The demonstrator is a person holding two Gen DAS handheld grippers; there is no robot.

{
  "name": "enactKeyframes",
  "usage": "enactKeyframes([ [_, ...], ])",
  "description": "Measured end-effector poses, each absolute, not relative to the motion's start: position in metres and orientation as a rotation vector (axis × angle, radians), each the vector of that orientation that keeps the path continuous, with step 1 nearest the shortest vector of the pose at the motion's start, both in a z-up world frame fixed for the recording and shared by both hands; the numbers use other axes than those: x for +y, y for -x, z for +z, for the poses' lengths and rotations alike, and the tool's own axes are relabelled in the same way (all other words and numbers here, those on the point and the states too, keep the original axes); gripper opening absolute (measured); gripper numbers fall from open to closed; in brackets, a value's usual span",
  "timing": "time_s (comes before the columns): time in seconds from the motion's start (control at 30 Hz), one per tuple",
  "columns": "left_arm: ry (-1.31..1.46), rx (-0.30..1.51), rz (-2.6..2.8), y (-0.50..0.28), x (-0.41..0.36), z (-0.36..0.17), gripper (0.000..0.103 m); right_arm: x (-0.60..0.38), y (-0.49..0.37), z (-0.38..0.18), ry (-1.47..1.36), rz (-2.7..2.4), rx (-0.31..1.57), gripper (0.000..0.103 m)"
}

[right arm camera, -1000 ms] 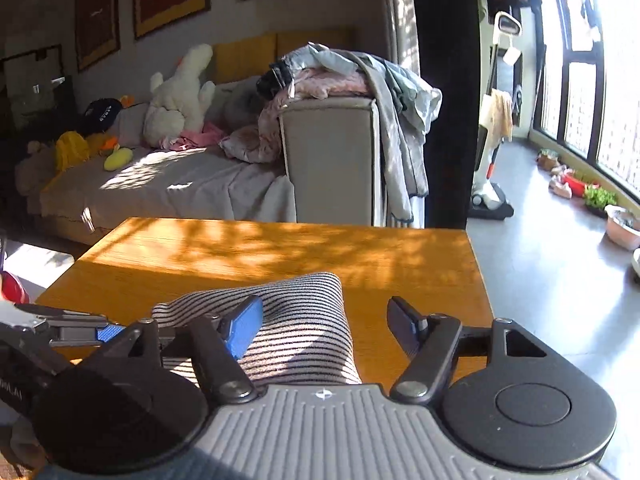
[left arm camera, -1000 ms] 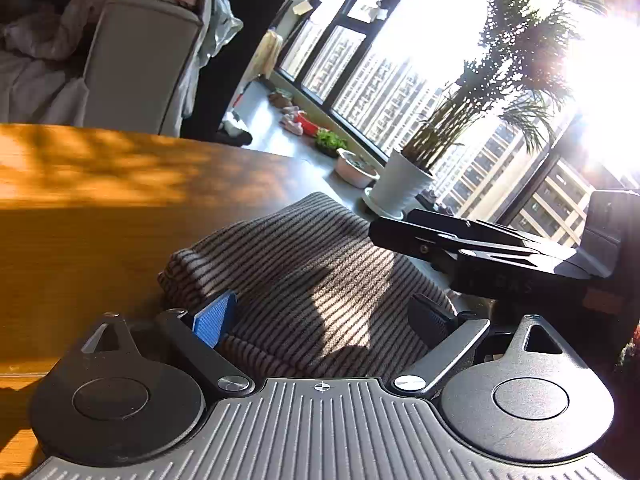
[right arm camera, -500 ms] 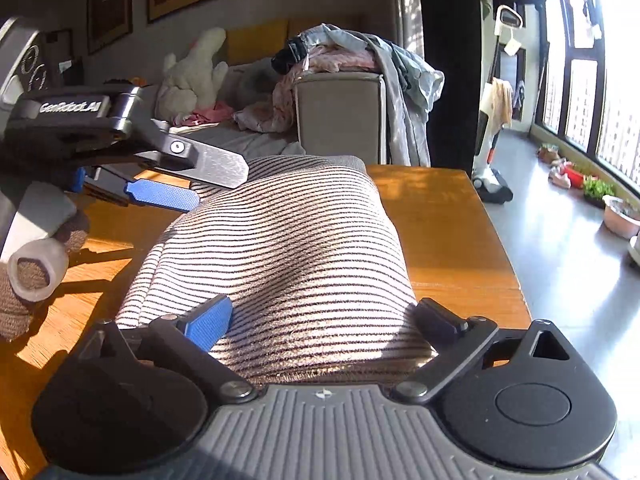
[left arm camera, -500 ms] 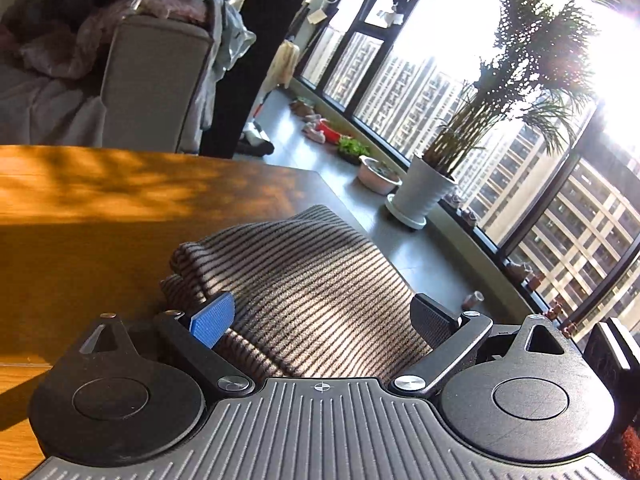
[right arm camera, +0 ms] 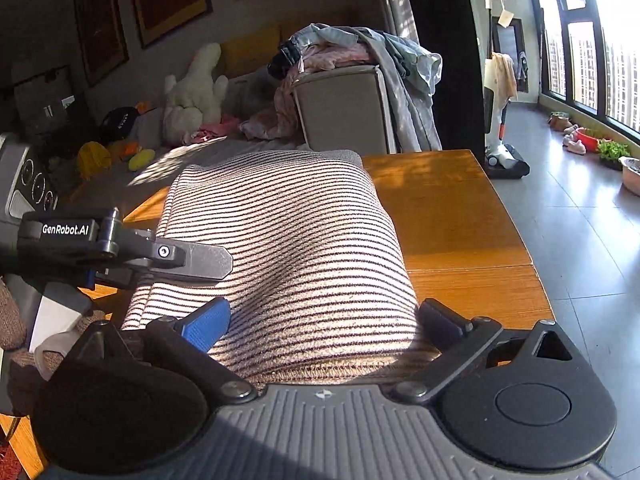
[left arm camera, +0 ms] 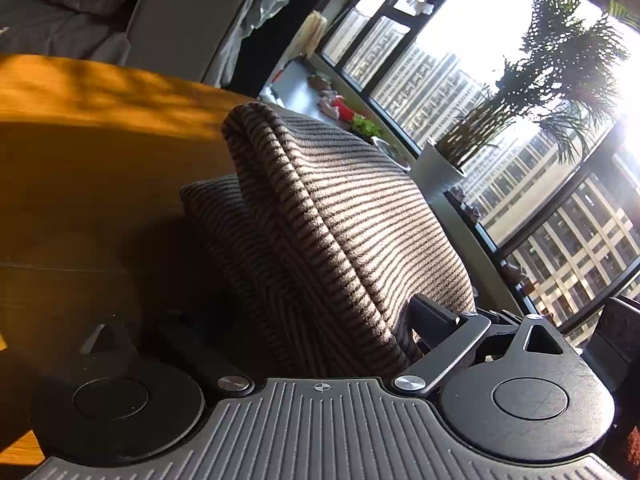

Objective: Fold clothes

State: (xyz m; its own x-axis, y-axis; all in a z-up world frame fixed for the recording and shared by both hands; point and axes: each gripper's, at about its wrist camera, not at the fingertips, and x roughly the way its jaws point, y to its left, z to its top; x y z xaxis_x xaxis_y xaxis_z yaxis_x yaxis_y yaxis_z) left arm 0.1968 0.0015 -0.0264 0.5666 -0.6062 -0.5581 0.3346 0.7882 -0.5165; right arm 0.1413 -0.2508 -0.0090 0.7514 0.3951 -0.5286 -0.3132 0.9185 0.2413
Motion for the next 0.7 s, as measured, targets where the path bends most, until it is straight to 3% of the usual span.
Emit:
enactKeyframes([
  [0.3, 0.353, 0.809, -0.566, -0.193, -0.007, -0.025, 0.095, -0.254, -0.143, -0.013, -0.179, 0.391, 0.635, 0.103],
  [0.5, 0.331, 0.800, -0.514, -0.188, -0.012, -0.025, 0.103, -0.261, -0.144, -0.015, -0.228, 0.399, 0.652, 0.103],
  [0.7, 0.330, 0.808, -0.472, -0.183, -0.013, -0.023, 0.103, -0.261, -0.144, -0.015, -0.231, 0.398, 0.655, 0.103],
])
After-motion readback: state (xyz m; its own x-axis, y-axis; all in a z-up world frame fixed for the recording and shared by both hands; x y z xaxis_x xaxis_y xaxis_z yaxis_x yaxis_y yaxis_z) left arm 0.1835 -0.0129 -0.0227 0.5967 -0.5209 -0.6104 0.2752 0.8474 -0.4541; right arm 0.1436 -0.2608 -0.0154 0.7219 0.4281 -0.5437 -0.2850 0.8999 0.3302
